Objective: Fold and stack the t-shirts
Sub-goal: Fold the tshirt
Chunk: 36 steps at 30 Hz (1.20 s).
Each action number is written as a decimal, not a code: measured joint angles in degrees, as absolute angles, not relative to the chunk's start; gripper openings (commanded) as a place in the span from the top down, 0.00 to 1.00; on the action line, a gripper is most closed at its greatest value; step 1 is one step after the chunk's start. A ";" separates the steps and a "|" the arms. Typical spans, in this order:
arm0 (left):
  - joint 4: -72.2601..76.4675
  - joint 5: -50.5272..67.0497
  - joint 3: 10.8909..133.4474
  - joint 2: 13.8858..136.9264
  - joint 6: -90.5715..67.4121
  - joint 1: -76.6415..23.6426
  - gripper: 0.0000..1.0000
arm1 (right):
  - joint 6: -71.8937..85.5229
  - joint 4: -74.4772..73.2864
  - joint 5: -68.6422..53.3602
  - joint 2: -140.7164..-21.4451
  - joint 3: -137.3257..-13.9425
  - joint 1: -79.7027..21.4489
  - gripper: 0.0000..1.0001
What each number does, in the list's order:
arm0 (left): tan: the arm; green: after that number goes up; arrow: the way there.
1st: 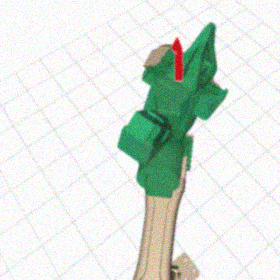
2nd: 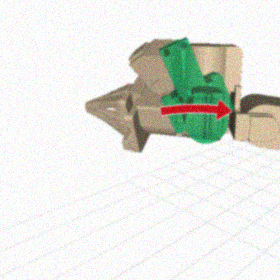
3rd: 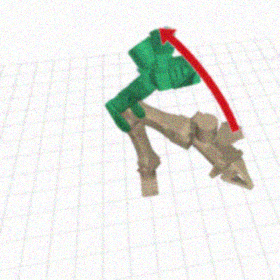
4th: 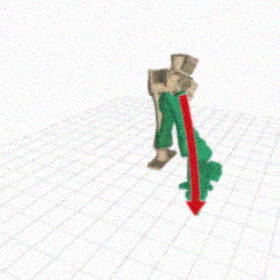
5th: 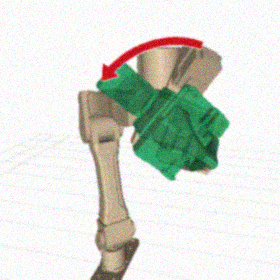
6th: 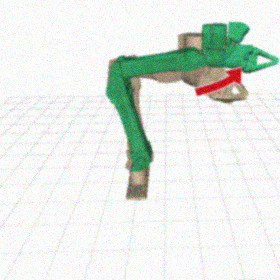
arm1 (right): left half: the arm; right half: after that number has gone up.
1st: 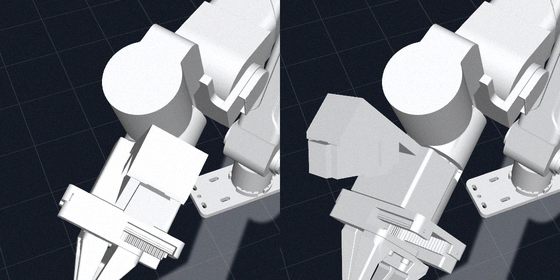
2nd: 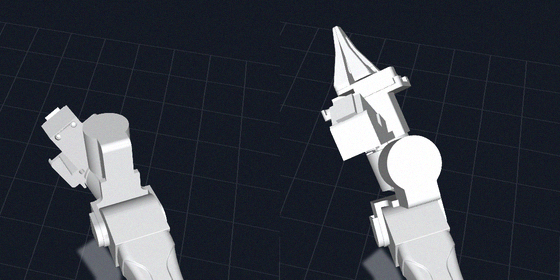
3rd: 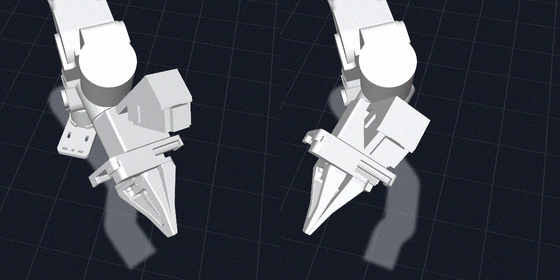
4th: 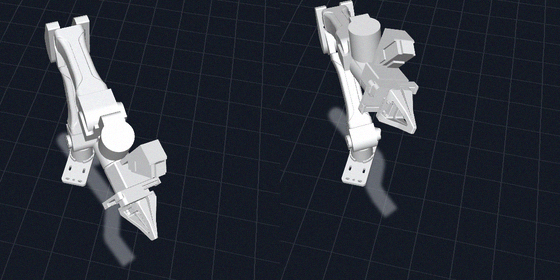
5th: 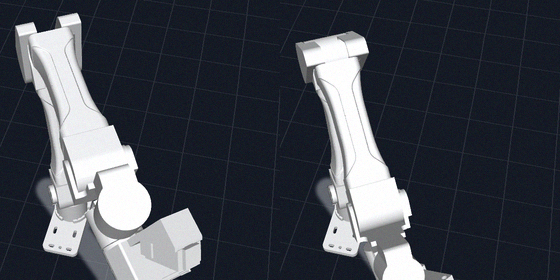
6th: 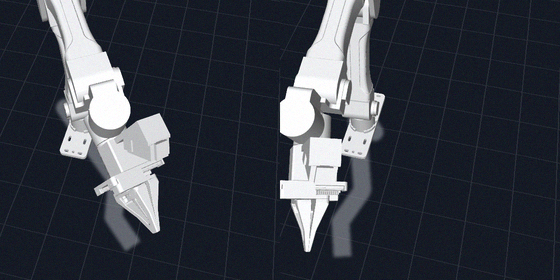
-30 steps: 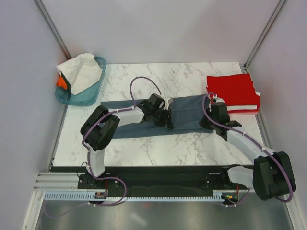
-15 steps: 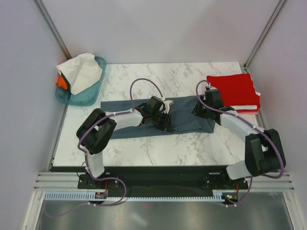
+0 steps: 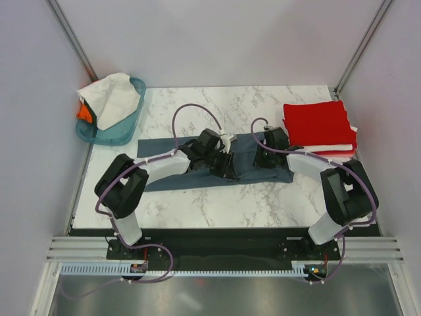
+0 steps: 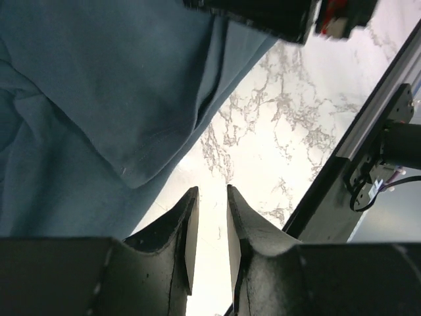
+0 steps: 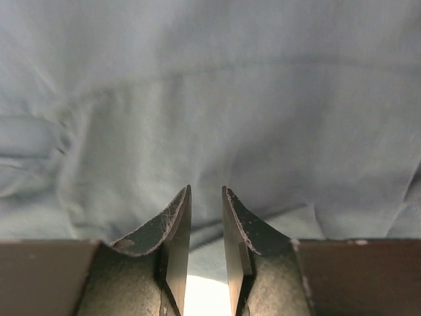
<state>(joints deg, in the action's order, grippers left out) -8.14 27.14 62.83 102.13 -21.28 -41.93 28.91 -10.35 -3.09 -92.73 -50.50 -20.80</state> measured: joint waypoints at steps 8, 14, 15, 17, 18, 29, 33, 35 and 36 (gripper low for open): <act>-11.60 26.50 69.91 102.85 -21.30 -40.27 0.68 | 28.77 -11.57 -3.40 -83.66 -40.53 -21.12 0.69; -11.99 26.50 77.47 109.08 -21.32 -40.32 0.68 | 30.92 -12.64 -5.28 -69.76 -32.80 -21.45 0.68; -12.21 26.48 78.11 110.02 -21.32 -40.38 0.68 | 31.35 -12.91 -5.65 -67.64 -31.73 -21.56 0.68; -12.45 26.48 78.98 111.63 -21.32 -40.66 0.68 | 31.99 -13.87 -6.39 -64.01 -30.09 -21.56 0.68; -12.62 26.46 79.35 112.31 -21.32 -40.93 0.68 | 32.29 -14.24 -6.61 -62.67 -29.41 -21.61 0.69; -12.53 24.27 78.15 113.93 -21.37 -45.71 0.69 | 33.45 -17.98 -0.01 -59.64 -32.14 -21.65 0.73; -12.60 22.31 74.06 110.26 -21.37 -44.56 0.69 | 33.67 -17.06 1.34 -63.37 -34.04 -21.65 0.86; -13.21 20.95 72.29 107.15 -21.37 -42.57 0.69 | 33.69 -16.84 1.65 -64.64 -34.48 -21.65 0.92; -13.47 20.53 71.85 105.75 -21.37 -41.47 0.69 | 33.69 -16.78 1.85 -65.14 -34.74 -21.65 1.00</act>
<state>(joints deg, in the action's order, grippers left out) -13.47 20.53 71.85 105.75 -21.37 -41.47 33.69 -16.78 1.85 -65.14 -34.74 -21.65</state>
